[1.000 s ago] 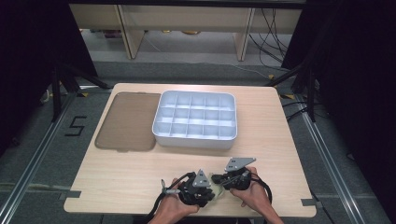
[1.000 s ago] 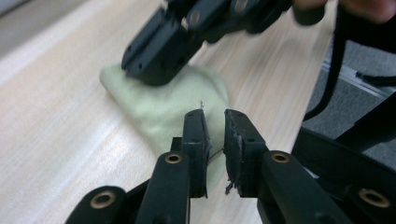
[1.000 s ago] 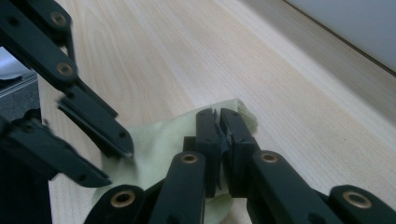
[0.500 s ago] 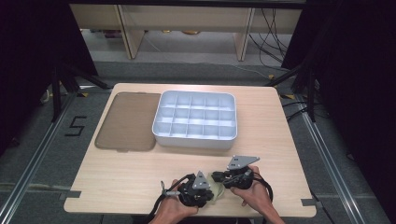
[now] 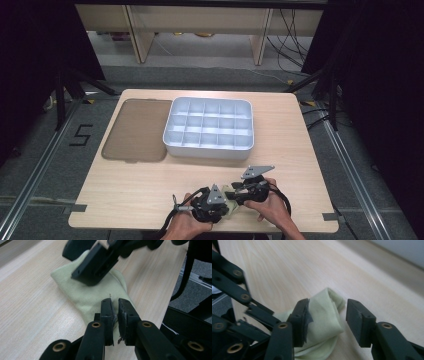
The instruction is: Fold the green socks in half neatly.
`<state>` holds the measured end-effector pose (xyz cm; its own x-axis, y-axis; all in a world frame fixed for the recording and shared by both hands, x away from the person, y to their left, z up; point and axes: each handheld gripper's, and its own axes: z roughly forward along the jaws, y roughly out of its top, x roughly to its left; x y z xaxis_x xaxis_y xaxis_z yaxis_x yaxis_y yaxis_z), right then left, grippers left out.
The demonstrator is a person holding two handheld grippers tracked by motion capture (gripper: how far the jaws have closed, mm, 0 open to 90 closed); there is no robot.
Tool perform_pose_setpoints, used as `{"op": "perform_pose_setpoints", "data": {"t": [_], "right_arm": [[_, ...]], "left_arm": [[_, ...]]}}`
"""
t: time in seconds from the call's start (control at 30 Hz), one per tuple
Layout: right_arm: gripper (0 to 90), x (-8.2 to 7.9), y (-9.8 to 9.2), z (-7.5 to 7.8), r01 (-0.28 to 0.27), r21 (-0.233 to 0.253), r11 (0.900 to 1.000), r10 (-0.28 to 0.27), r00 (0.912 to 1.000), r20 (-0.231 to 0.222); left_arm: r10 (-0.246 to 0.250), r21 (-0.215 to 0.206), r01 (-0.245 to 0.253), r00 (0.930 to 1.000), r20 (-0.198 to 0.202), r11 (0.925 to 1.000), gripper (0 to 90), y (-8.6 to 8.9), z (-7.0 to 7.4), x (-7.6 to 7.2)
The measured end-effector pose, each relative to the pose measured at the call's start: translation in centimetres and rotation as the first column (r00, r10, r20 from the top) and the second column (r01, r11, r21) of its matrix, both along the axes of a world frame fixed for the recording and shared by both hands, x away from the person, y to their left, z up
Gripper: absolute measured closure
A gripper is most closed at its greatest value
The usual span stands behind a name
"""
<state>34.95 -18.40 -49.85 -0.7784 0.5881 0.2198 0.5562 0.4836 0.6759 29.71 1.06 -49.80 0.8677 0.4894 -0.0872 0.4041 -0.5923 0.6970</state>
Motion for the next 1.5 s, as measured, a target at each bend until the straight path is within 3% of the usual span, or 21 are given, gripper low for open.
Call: {"op": "perform_pose_setpoints", "data": {"t": [0.03, 0.1, 0.13, 0.27, 0.37, 0.63, 0.8, 0.9, 1.0, 1.07, 1.13, 1.23, 1.3, 1.33, 1.37, 1.43, 1.5], "right_arm": [[50.9, 0.1, 0.1, -0.2, -0.003, -0.008, 1.000, 0.003, 1.0000, -0.005], [49.7, 0.3, 0.1, -0.3, -0.008, -0.020, 1.000, 0.008, 1.0000, -0.005], [49.0, 0.4, 0.1, -0.4, -0.004, -0.019, 1.000, 0.003, 0.9999, -0.013], [47.9, 0.8, 0.1, -0.7, 0.009, 0.004, 1.000, -0.009, 0.9976, -0.068], [48.0, 0.9, 0.0, -0.7, 0.001, 0.004, 1.000, -0.001, 0.9974, -0.073], [64.1, 1.0, 0.1, -1.0, -0.035, 0.045, 0.998, 0.040, 0.9930, -0.112], [68.3, 1.1, 0.0, -1.2, -0.029, 0.074, 0.997, 0.038, 0.9913, -0.126], [71.9, 1.1, -0.1, -1.3, -0.028, 0.099, 0.995, 0.043, 0.9869, -0.155], [73.5, 1.2, -0.2, -1.4, -0.049, 0.112, 0.992, 0.065, 0.9881, -0.139], [74.0, 1.2, -0.3, -1.5, -0.038, 0.113, 0.993, 0.054, 0.9891, -0.137], [74.4, 1.2, -0.3, -1.5, -0.040, 0.118, 0.992, 0.057, 0.9889, -0.137], [74.7, 1.2, -0.3, -1.4, -0.048, 0.119, 0.992, 0.064, 0.9898, -0.128], [74.8, 1.1, -0.2, -1.4, -0.050, 0.118, 0.992, 0.064, 0.9909, -0.119], [74.8, 1.0, -0.2, -1.4, -0.055, 0.122, 0.991, 0.069, 0.9910, -0.114], [74.9, 1.0, -0.2, -1.4, -0.045, 0.107, 0.993, 0.057, 0.9927, -0.106], [75.1, 0.9, -0.1, -1.3, -0.054, 0.110, 0.992, 0.065, 0.9929, -0.100], [75.4, 0.8, -0.1, -1.2, -0.052, 0.103, 0.993, 0.062, 0.9938, -0.092]], "left_arm": [[-0.018, 0.018, 0.018, 0.9998, 0.005, 0.9997, 81.1, 0.1, 0.1, 0.1], [0.009, -0.001, -0.009, 0.9999, -0.005, 1.0000, 80.6, -0.1, 0.0, -0.2], [-0.010, 0.022, 0.009, 0.9998, 0.018, 0.9997, 80.4, 0.1, 0.0, -0.1], [-0.002, 0.006, 0.002, 0.9999, 0.014, 1.0000, 80.1, 0.0, 0.0, -0.3], [-0.004, 0.008, 0.004, 0.9998, 0.018, 1.0000, 80.1, 0.0, 0.0, -0.3], [-0.015, -0.001, 0.015, 0.9996, 0.023, 0.9999, 77.5, 0.1, -0.1, -0.4], [-0.022, -0.007, 0.022, 0.9997, 0.009, 0.9997, 73.9, 0.3, -0.1, -0.3], [-0.003, -0.049, 0.002, 0.9999, -0.016, 0.9988, 66.4, 0.4, 0.1, -0.6], [0.031, -0.052, -0.030, 0.9993, 0.020, 0.9982, 52.4, 1.5, 0.6, -0.6], [0.076, -0.092, -0.076, 0.9971, -0.012, 0.9928, 46.7, 2.6, 1.0, -0.9], [0.112, -0.120, -0.114, 0.9934, -0.022, 0.9862, 42.6, 3.9, 1.2, -0.9], [0.165, -0.118, -0.167, 0.9859, -0.027, 0.9788, 37.8, 6.2, 1.2, -1.0], [0.225, -0.139, -0.229, 0.9734, -0.045, 0.9635, 35.7, 7.7, 0.8, -1.2], [0.242, -0.122, -0.245, 0.9695, -0.040, 0.9618, 35.0, 8.6, 0.6, -1.1], [0.264, -0.133, -0.269, 0.9629, -0.054, 0.9538, 34.3, 9.2, 0.3, -1.2], [0.297, -0.107, -0.301, 0.9535, -0.052, 0.9476, 32.8, 10.5, -0.1, -1.2], [0.318, -0.076, -0.319, 0.9477, -0.027, 0.9447, 32.7, 11.3, -0.5, -1.2]]}}
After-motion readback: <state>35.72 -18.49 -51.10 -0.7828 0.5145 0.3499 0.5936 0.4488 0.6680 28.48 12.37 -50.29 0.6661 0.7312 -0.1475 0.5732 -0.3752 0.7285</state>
